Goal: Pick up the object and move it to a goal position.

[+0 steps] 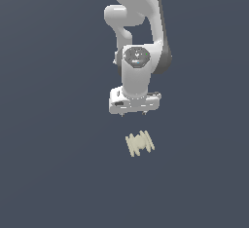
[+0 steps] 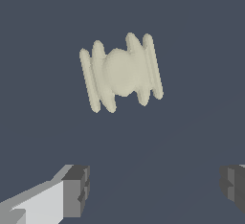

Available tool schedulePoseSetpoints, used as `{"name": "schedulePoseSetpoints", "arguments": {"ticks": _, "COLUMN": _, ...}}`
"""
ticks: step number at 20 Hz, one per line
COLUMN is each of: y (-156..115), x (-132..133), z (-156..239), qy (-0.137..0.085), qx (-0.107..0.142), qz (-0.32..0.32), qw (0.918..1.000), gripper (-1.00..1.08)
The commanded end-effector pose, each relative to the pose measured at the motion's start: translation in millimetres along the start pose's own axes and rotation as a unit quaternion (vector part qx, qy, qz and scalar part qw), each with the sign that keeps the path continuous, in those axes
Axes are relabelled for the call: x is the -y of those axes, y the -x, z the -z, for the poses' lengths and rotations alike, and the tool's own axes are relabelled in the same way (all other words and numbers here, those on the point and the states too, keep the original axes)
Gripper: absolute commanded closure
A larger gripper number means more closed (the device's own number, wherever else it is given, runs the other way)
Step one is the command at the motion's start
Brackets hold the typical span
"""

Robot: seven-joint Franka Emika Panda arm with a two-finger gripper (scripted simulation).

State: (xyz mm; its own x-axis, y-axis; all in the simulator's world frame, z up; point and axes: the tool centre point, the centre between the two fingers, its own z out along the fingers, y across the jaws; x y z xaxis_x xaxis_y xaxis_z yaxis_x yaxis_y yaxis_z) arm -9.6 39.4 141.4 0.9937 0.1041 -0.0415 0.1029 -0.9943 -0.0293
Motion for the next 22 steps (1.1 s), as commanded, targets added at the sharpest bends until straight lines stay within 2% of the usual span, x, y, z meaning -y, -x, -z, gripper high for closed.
{"name": "schedulePoseSetpoints", "arguments": {"ticks": 1, "y": 0.0, "x": -0.6, "z": 0.3, "qy": 0.0, "qx": 0.0, "qz": 0.0, "qw": 1.0, "gripper": -0.92}}
{"name": "schedulePoseSetpoints", "arguments": {"ticks": 11, "y": -3.2, "x": 0.2, "z": -2.3, "qy": -0.001, "qx": 0.0, "qz": -0.023, "qw": 0.9997, "gripper": -0.92}}
{"name": "schedulePoseSetpoints", "arguments": {"ticks": 17, "y": -9.2, "x": 1.1, "z": -6.8, "qy": -0.002, "qx": -0.001, "qz": -0.067, "qw": 0.9977, "gripper": -0.92}}
{"name": "schedulePoseSetpoints", "arguments": {"ticks": 22, "y": -16.4, "x": 2.2, "z": -12.4, "qy": -0.003, "qx": -0.001, "qz": -0.12, "qw": 0.9927, "gripper": -0.92}}
